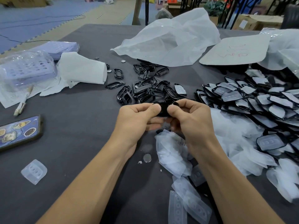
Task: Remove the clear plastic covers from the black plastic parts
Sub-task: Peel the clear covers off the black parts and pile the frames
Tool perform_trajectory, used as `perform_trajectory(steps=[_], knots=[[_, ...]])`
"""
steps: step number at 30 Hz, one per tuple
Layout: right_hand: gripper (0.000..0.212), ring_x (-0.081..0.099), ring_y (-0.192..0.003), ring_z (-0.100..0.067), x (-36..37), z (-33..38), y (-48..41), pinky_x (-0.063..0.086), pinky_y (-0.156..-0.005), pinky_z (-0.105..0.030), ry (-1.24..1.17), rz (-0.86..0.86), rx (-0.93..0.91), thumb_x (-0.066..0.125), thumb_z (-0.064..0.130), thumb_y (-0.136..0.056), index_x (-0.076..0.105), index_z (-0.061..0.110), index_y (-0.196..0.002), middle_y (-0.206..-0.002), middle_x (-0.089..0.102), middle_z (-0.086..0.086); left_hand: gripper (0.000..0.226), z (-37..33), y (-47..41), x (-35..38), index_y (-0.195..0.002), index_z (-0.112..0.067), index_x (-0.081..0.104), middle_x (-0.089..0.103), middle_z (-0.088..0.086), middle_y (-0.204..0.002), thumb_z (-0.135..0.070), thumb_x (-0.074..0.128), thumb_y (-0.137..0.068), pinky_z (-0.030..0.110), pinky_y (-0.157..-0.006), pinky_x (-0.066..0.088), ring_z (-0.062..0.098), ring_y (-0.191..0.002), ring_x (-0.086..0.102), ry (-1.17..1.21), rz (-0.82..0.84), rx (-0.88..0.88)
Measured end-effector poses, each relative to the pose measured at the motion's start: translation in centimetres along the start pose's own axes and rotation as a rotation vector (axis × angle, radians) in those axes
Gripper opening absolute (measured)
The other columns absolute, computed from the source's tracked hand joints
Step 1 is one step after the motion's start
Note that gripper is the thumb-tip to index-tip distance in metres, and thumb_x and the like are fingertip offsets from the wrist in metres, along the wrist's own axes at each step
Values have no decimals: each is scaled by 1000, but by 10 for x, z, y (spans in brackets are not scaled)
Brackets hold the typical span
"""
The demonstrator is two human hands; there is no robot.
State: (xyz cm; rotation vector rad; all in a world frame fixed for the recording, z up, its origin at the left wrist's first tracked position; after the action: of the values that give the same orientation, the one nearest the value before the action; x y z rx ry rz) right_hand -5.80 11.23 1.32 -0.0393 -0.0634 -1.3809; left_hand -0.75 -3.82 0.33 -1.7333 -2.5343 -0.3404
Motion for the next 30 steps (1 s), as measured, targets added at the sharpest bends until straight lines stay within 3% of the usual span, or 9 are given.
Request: perform_trajectory(steps=[3, 7, 9, 11, 15, 19, 22, 27, 30], knots=[[29, 50, -39, -17, -3, 4, 1, 42, -41, -26, 68, 10, -24, 73, 6, -90, 71, 18, -63, -54, 64, -8, 15, -1, 1, 2, -87, -11, 81, 79, 12, -76, -5, 70, -96, 20, -57, 58, 14, -61, 74, -46, -15, 27], [35, 55, -47, -10, -10, 21, 5, 47, -52, -30, 583, -76, -246, 73, 36, -92, 68, 19, -62, -51, 61, 5, 22, -9, -2, -12, -80, -13, 77, 76, 8, -66, 0, 68, -96, 21, -51, 56, 14, -52, 71, -75, -170, 78], [48, 45, -44, -8, -6, 23, 8, 42, -51, -30, 695, 1, -263, 73, 51, -85, 60, 17, -53, -44, 50, 7, 19, -13, -5, -20, -84, -9, 76, 76, 9, -65, 1, 65, -97, 21, -51, 56, 15, -52, 71, -51, -213, 86], [51, 47, -44, -7, 0, 20, 9, 46, -51, -32, 821, 133, -188, 74, 61, -76, 62, 17, -53, -44, 53, 7, 16, -15, -5, -25, -88, -6, 74, 75, 9, -63, 1, 64, -98, 20, -51, 56, 15, -54, 73, -37, -227, 91], [32, 56, -51, -2, -1, 11, 12, 47, -56, -27, 1076, 366, -26, 89, 50, -62, 71, 24, -65, -55, 64, 13, 16, -12, -4, -23, -89, -6, 71, 74, 7, -60, 1, 61, -100, 20, -50, 56, 14, -53, 72, -47, -205, 96], [17, 56, -51, 2, -1, 11, 14, 45, -57, -21, 1067, 412, -23, 89, 32, -66, 74, 25, -67, -59, 67, 14, 20, -9, -2, -19, -85, -9, 75, 75, 7, -62, -1, 63, -98, 21, -50, 56, 14, -52, 71, -136, -170, 132], [13, 54, -49, 0, -5, 9, 14, 43, -55, -21, 1002, 391, 6, 87, 25, -72, 76, 21, -67, -58, 68, 9, 12, -9, 2, -16, -97, -3, 78, 77, 11, -68, -2, 66, -96, 22, -50, 55, 15, -54, 72, -182, -172, 146], [21, 47, -54, -13, -22, 29, 12, 41, -54, -23, 518, 218, 16, 90, 16, -76, 72, 5, -71, -59, 60, -3, 18, -14, 9, -19, -88, -13, 80, 77, 10, -67, -4, 66, -94, 26, -52, 58, 18, -55, 72, -225, -207, 203], [20, 40, -47, -10, -37, 37, 12, 35, -47, -18, 179, 61, 27, 81, 15, -87, 66, 13, -73, -54, 54, 3, 28, -12, 24, -20, -76, -28, 80, 76, 6, -66, -9, 66, -90, 28, -54, 60, 20, -57, 74, -303, -207, 263]])
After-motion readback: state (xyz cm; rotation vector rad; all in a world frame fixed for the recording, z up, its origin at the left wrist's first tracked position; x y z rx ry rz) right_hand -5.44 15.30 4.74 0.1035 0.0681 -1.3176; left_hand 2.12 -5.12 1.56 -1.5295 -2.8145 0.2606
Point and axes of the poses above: each hand's wrist, its own y-axis away from the middle knuckle, its own x-axis out of the palm, z = x × y, the point moved 7 cm from there along -y, towards the middle knuckle
